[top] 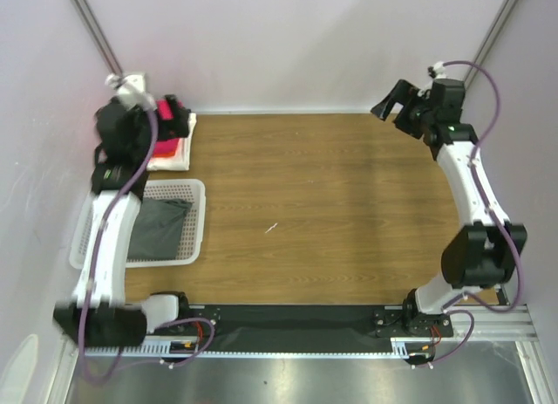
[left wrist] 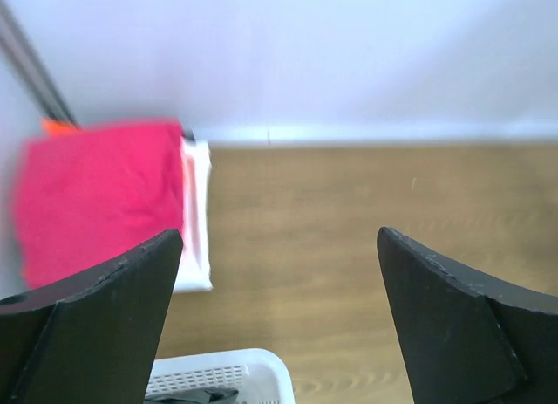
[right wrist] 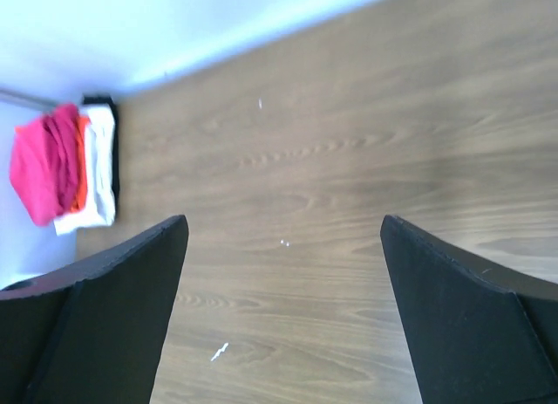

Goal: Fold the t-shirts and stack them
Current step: Neatly place the folded tshirt to the corner

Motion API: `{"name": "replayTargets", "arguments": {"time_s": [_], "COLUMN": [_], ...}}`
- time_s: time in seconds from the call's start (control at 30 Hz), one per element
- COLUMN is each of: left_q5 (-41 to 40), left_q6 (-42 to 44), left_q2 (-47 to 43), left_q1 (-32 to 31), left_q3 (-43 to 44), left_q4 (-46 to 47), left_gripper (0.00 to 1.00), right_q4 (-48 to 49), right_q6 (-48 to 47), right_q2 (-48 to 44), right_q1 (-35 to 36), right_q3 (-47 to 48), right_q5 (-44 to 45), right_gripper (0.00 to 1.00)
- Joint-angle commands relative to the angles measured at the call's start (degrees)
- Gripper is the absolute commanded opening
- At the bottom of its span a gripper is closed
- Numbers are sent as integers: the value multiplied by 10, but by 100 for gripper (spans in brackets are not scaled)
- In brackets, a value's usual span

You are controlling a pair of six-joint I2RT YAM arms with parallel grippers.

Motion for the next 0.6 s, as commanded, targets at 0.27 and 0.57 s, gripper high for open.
{"name": "replayTargets", "arguments": {"time_s": [0.27, 0.57], "left_q5": [-77, -169], "left_q6": [-138, -220], "left_q2": [-345, -540], "left_q1": [9, 9], "left_q3": [-299, -482], "left_q4": [-22, -1], "left_gripper": [100, 100], "right_q4": [93, 114], "right_q6": [-11, 49], "right_q2": [-317, -535], "right_q1": [-4, -4], "right_q3": [-265, -555], "right_q5": [82, 104], "right_gripper": [100, 100]}}
